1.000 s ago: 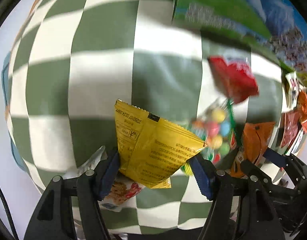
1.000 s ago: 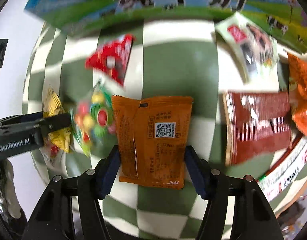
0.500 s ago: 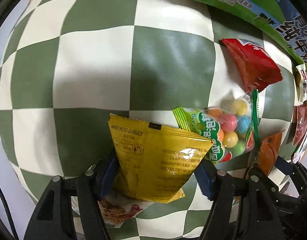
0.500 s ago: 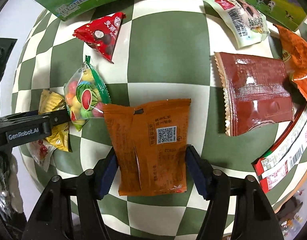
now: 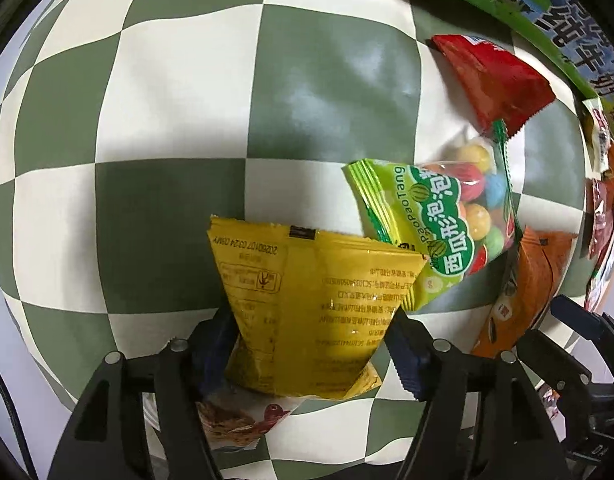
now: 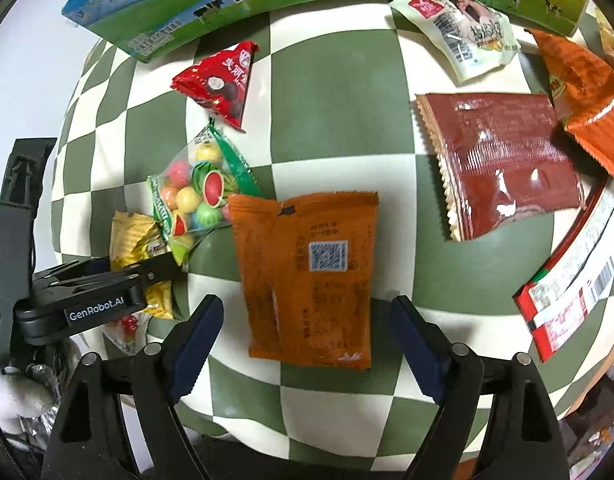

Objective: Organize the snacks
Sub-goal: 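Grasp the yellow chip bag with left tool while right tool grasps the orange packet, then lower both packets into the box and open both tools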

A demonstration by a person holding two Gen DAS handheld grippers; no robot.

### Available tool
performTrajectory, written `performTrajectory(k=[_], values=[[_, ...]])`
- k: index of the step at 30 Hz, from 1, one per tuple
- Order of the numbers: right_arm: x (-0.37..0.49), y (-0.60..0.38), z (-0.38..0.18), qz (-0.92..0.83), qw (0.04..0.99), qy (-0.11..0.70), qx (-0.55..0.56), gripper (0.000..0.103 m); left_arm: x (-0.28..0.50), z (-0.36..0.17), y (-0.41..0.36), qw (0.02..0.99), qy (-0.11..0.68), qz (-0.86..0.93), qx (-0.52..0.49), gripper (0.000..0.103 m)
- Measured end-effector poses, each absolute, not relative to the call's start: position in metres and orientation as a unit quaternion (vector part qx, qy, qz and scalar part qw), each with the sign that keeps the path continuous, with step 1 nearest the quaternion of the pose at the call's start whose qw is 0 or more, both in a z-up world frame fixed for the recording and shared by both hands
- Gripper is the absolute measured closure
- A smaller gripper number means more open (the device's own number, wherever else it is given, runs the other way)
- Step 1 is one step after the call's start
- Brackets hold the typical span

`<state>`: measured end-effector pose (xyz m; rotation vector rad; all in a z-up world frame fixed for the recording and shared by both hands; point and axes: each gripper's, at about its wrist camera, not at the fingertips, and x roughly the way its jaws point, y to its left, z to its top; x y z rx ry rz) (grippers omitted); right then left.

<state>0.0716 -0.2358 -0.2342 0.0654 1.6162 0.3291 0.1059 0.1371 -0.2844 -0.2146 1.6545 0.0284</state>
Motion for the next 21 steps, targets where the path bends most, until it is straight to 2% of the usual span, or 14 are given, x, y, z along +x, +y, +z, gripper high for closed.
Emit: performTrajectory(k=[1, 3, 4, 5, 6, 7, 10, 17, 21], values=[[0.069, -0.237, -0.235, 0.142, 0.678, 0.72, 0.031, 0.016, 0.104, -0.283, 0.138, 0.673, 0.733, 0.013, -0.094, 0.036], [0.062, -0.235, -0.238, 0.13, 0.677, 0.723, 0.037, 0.016, 0.105, -0.284, 0.126, 0.681, 0.727, 0.025, -0.089, 0.046], [0.067, -0.235, -0.239, 0.125, 0.677, 0.724, 0.039, 0.017, 0.113, -0.281, 0.117, 0.682, 0.725, 0.029, -0.087, 0.047], [0.069, -0.24, -0.24, 0.118, 0.679, 0.723, 0.041, 0.019, 0.11, -0.278, 0.118, 0.686, 0.721, 0.034, -0.087, 0.05], [0.067, -0.238, -0.241, 0.111, 0.685, 0.719, 0.041, 0.033, 0.11, -0.28, 0.11, 0.689, 0.719, 0.036, -0.087, 0.053], [0.069, -0.241, -0.241, 0.106, 0.689, 0.716, 0.037, 0.037, 0.108, -0.276, 0.11, 0.692, 0.716, 0.04, -0.085, 0.054], [0.067, -0.241, -0.236, 0.109, 0.701, 0.704, 0.035, 0.041, 0.099, -0.267, 0.102, 0.704, 0.704, 0.044, -0.081, 0.055], [0.055, -0.247, -0.21, 0.128, 0.713, 0.688, 0.054, 0.044, 0.086, -0.226, 0.096, 0.726, 0.681, 0.041, -0.09, 0.055], [0.058, -0.247, -0.18, 0.146, 0.72, 0.674, 0.074, 0.045, 0.085, -0.184, 0.093, 0.741, 0.66, 0.023, -0.118, 0.055]])
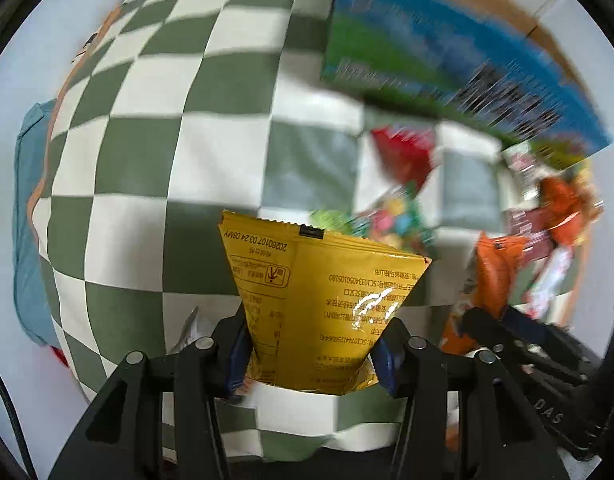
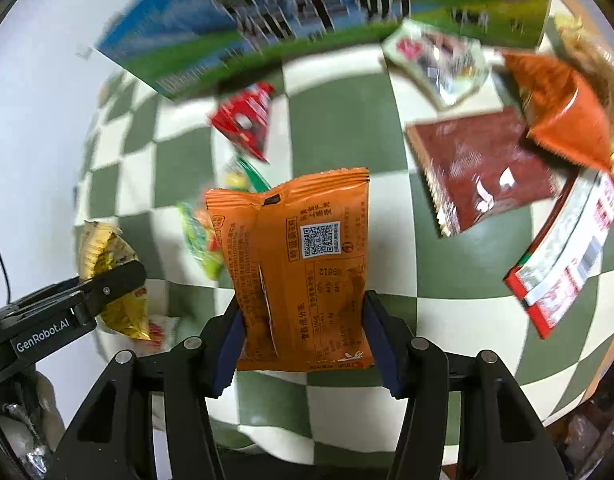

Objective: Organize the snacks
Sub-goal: 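Lower both packets into the box and open both tools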

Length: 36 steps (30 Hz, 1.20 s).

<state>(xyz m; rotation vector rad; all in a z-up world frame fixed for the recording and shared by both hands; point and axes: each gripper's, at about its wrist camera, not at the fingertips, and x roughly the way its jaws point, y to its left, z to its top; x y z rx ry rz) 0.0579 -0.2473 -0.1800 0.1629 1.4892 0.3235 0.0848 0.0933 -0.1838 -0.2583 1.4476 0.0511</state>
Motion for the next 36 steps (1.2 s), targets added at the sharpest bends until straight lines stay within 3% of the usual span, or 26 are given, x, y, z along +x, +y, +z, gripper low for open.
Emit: performTrajectory(k=[9, 14, 24, 32, 33, 35, 36], values=[[0.108, -0.283, -0.054, 0.191, 0.774, 0.592, 0.113, 0.045, 0.171, -0.057, 0.074, 0.787, 0.597, -0.043, -0.15, 0.055], [0.177, -0.294, -0.016, 0.174, 0.807, 0.554, 0.106, 0.045, 0.249, -0.029, 0.048, 0.804, 0.576, -0.048, -0.142, 0.055], [0.364, -0.309, -0.061, 0.105, 0.794, 0.596, 0.062, 0.045, 0.413, -0.101, 0.048, 0.753, 0.649, 0.003, -0.112, 0.055], [0.438, -0.304, -0.112, 0.069, 0.768, 0.636, 0.015, 0.044, 0.464, -0.146, 0.063, 0.717, 0.688, 0.018, -0.107, 0.055], [0.442, -0.304, -0.115, 0.066, 0.765, 0.64, 0.013, 0.042, 0.467, -0.15, 0.064, 0.713, 0.693, 0.018, -0.108, 0.054], [0.452, -0.303, -0.124, 0.057, 0.76, 0.648, 0.011, 0.026, 0.471, -0.157, 0.067, 0.707, 0.697, 0.022, -0.115, 0.051], [0.457, -0.302, -0.129, 0.054, 0.752, 0.656, 0.01, 0.009, 0.472, -0.159, 0.068, 0.707, 0.697, 0.022, -0.116, 0.038]])
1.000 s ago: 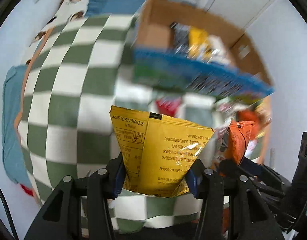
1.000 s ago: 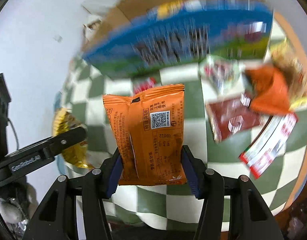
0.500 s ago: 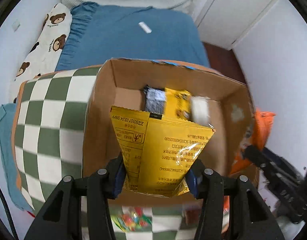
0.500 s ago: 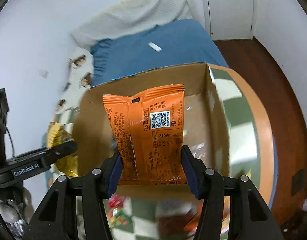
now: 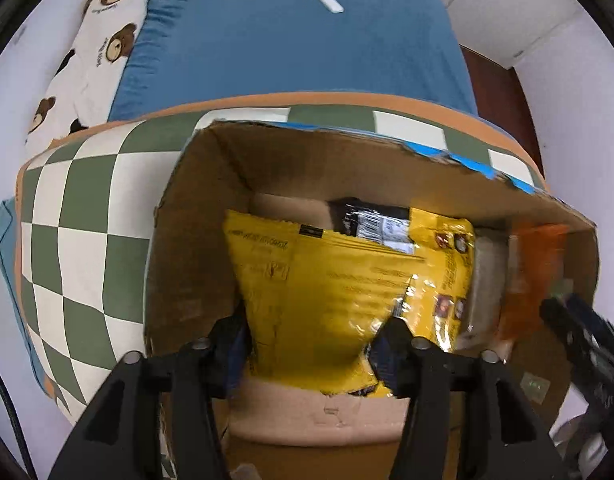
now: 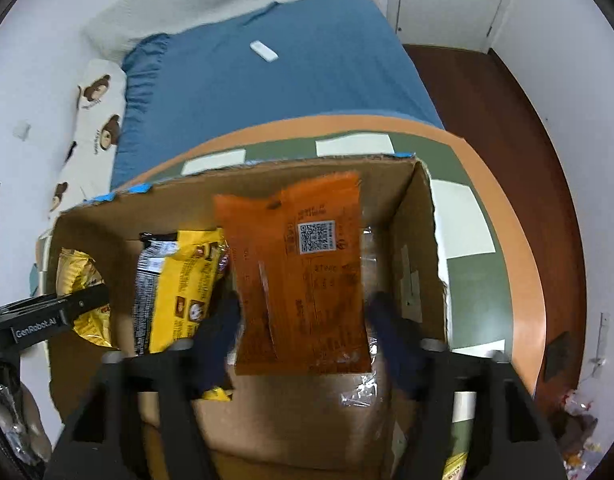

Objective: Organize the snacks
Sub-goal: 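Lower both packets into the box and open both tools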

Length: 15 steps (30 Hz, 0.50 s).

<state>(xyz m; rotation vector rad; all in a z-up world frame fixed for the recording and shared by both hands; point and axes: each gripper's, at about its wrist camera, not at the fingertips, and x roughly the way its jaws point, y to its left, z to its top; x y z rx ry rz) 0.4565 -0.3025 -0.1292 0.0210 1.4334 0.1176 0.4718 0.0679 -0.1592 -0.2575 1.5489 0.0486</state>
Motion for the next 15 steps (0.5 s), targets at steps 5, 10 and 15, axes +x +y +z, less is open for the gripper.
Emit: performTrajectory(k=[5, 10, 15], values=[[0.456, -0.299, -0.14, 0.054, 0.743, 0.667, 0.009, 0.007, 0.474, -0.162, 0.064, 0.709, 0.696, 0.012, -0.114, 0.01], [0.44, -0.294, -0.141, 0.054, 0.744, 0.666, -0.002, 0.007, 0.467, -0.161, 0.053, 0.711, 0.696, 0.005, -0.105, 0.01], [0.419, -0.288, -0.138, 0.052, 0.749, 0.66, -0.013, 0.007, 0.45, -0.159, 0.049, 0.714, 0.692, 0.008, -0.106, 0.01]])
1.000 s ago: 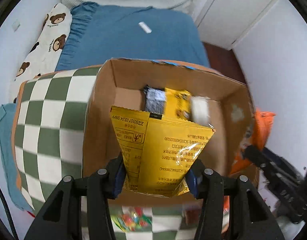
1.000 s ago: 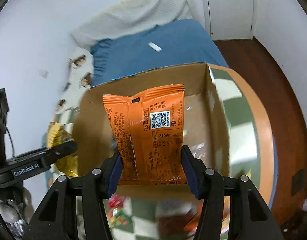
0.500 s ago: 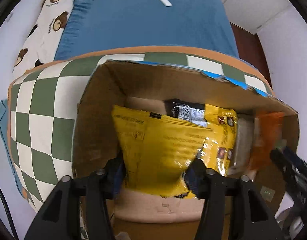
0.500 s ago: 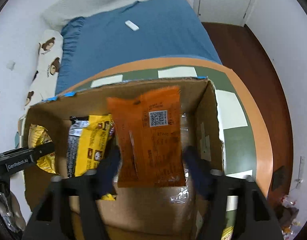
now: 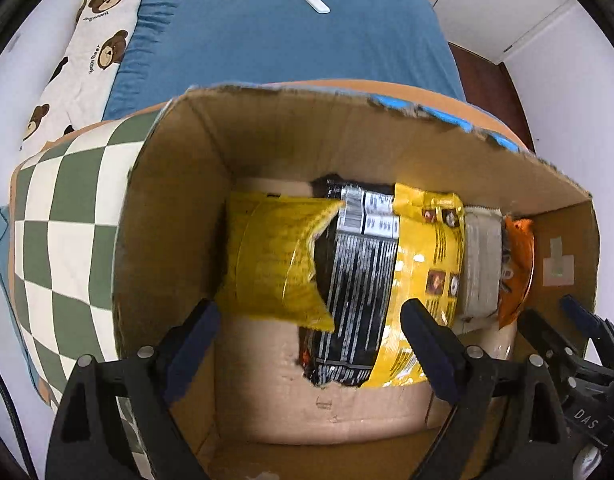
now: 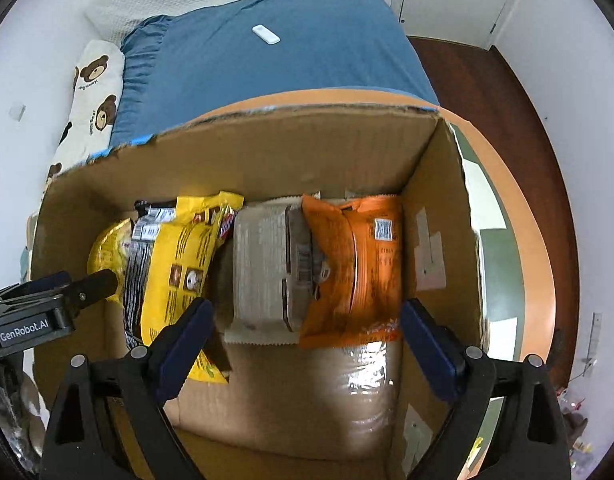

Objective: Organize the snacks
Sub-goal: 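Lower both packets into the box and open both tools, then grasp the watermelon candy bag with left tool while right tool grasps the red-white strip packet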

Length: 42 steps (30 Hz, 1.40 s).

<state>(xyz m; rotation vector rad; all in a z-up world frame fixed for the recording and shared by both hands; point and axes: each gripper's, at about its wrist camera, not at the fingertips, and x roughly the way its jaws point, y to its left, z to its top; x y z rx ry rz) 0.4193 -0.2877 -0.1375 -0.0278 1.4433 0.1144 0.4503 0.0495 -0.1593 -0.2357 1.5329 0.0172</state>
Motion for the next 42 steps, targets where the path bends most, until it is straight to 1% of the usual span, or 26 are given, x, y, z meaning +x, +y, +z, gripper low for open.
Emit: performTrajectory(k=[4, 11, 19, 23, 31, 35, 42], values=[[0.407, -0.287, -0.134, 0.054, 0.754, 0.655, -0.009, 0.007, 0.434, -0.151, 0.05, 0.725, 0.68, 0.013, -0.104, 0.01], [0.376, -0.286, -0.114, 0.063, 0.773, 0.631, -0.012, 0.007, 0.392, -0.112, 0.048, 0.768, 0.633, 0.014, -0.097, 0.01], [0.324, -0.285, -0.07, 0.078, 0.805, 0.588, -0.02, 0.007, 0.34, -0.058, 0.043, 0.824, 0.561, 0.009, -0.079, 0.01], [0.3, -0.286, -0.044, 0.084, 0.823, 0.562, -0.026, 0.007, 0.315, -0.038, 0.038, 0.84, 0.538, 0.011, -0.07, 0.01], [0.244, -0.29, 0.004, 0.092, 0.853, 0.513, -0.022, 0.007, 0.266, -0.009, 0.039, 0.863, 0.501, 0.015, -0.071, 0.01], [0.219, -0.292, 0.018, 0.091, 0.862, 0.498, -0.02, 0.007, 0.245, 0.002, 0.037, 0.87, 0.487, 0.017, -0.071, 0.01], [0.184, -0.307, 0.037, 0.093, 0.875, 0.475, 0.016, 0.007, 0.214, 0.016, 0.03, 0.881, 0.469, 0.017, -0.065, 0.01]])
